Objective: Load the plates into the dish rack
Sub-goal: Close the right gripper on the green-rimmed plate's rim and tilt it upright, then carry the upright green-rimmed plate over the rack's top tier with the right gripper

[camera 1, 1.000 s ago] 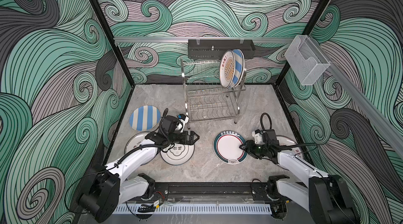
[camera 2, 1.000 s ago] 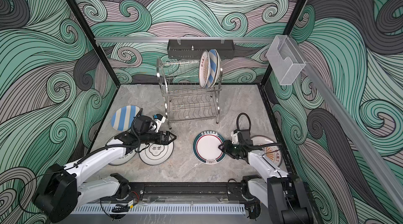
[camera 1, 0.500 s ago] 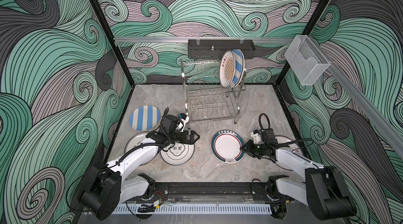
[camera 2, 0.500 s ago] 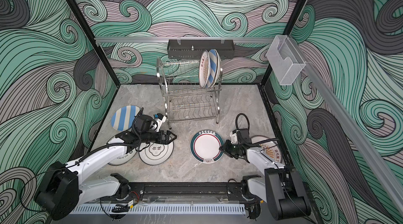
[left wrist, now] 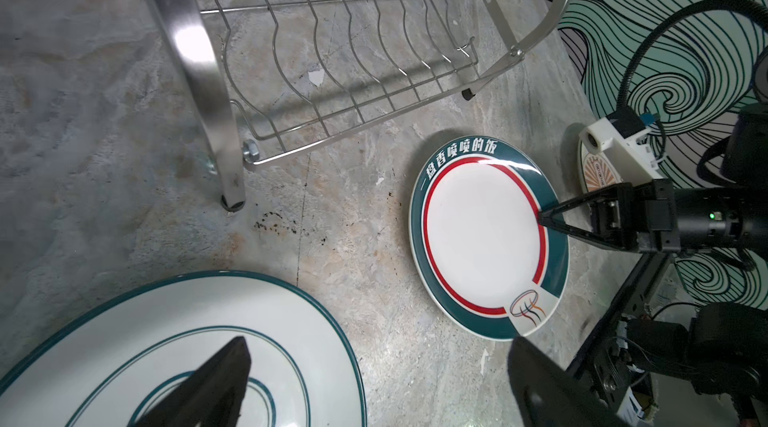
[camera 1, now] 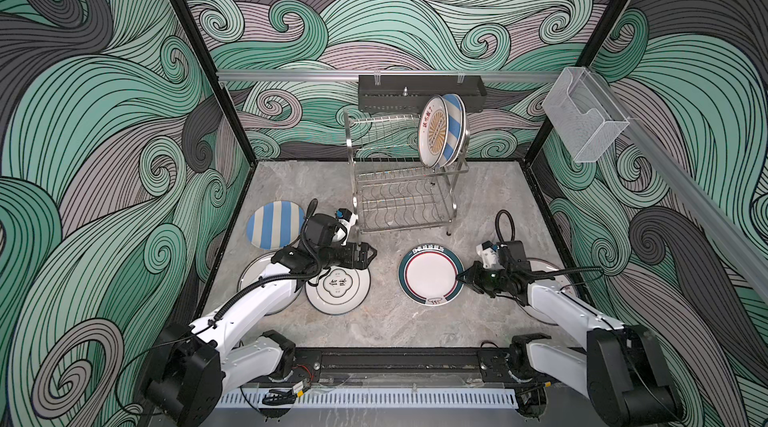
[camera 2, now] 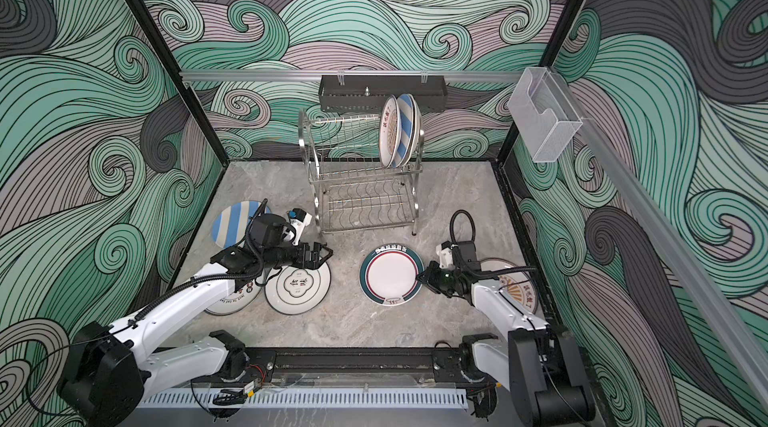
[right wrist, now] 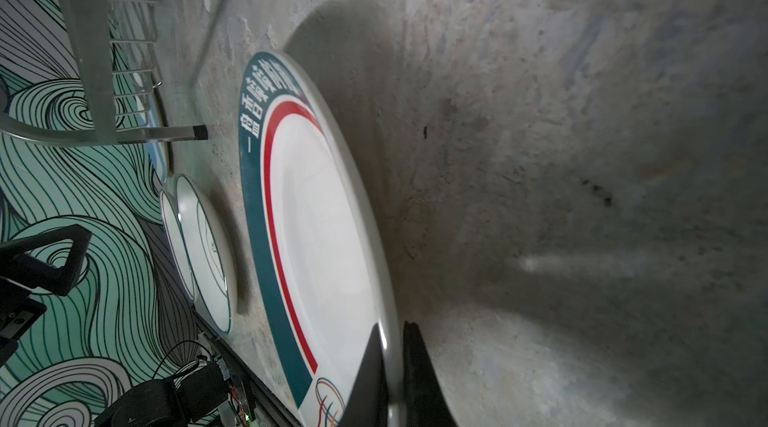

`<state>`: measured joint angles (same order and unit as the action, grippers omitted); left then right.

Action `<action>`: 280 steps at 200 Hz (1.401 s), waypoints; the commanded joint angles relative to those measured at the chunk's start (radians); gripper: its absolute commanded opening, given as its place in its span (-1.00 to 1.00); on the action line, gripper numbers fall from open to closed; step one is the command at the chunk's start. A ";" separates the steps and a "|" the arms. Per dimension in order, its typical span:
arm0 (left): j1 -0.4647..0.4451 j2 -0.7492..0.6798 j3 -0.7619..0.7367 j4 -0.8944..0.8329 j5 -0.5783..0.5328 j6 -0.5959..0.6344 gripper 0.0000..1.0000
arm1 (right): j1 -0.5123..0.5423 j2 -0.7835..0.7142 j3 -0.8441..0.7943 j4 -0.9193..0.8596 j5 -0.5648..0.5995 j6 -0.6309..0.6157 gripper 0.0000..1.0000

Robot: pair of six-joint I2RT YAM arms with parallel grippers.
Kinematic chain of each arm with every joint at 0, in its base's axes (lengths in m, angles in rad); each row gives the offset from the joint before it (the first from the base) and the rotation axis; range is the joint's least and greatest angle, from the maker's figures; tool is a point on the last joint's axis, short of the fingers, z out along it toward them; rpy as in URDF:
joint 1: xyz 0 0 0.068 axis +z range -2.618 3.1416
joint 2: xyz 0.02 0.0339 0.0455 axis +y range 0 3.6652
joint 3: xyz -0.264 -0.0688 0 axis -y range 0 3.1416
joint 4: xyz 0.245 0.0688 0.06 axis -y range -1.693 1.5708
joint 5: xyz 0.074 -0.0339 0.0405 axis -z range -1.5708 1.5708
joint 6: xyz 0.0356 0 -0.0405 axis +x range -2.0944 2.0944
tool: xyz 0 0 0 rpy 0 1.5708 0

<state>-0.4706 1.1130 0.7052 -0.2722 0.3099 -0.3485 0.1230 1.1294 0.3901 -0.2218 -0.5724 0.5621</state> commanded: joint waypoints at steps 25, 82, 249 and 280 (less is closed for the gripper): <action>0.054 -0.055 0.033 0.040 -0.098 -0.005 0.97 | 0.030 -0.090 0.082 -0.090 -0.012 -0.002 -1.00; 0.195 -0.086 0.050 0.102 -0.114 -0.034 0.97 | 0.122 -0.238 0.321 -0.232 0.061 -0.076 -1.00; 0.246 0.044 0.079 0.143 0.170 -0.069 0.97 | 0.408 0.373 1.571 -0.447 0.540 -0.297 -1.00; 0.246 0.057 0.080 0.137 0.197 -0.074 0.97 | 0.436 0.476 1.783 -0.513 0.709 -0.331 -1.00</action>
<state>-0.2306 1.1580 0.7631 -0.1417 0.4549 -0.4122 0.5369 1.5639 2.0197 -0.6830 -0.0570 0.2741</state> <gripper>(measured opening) 0.986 0.076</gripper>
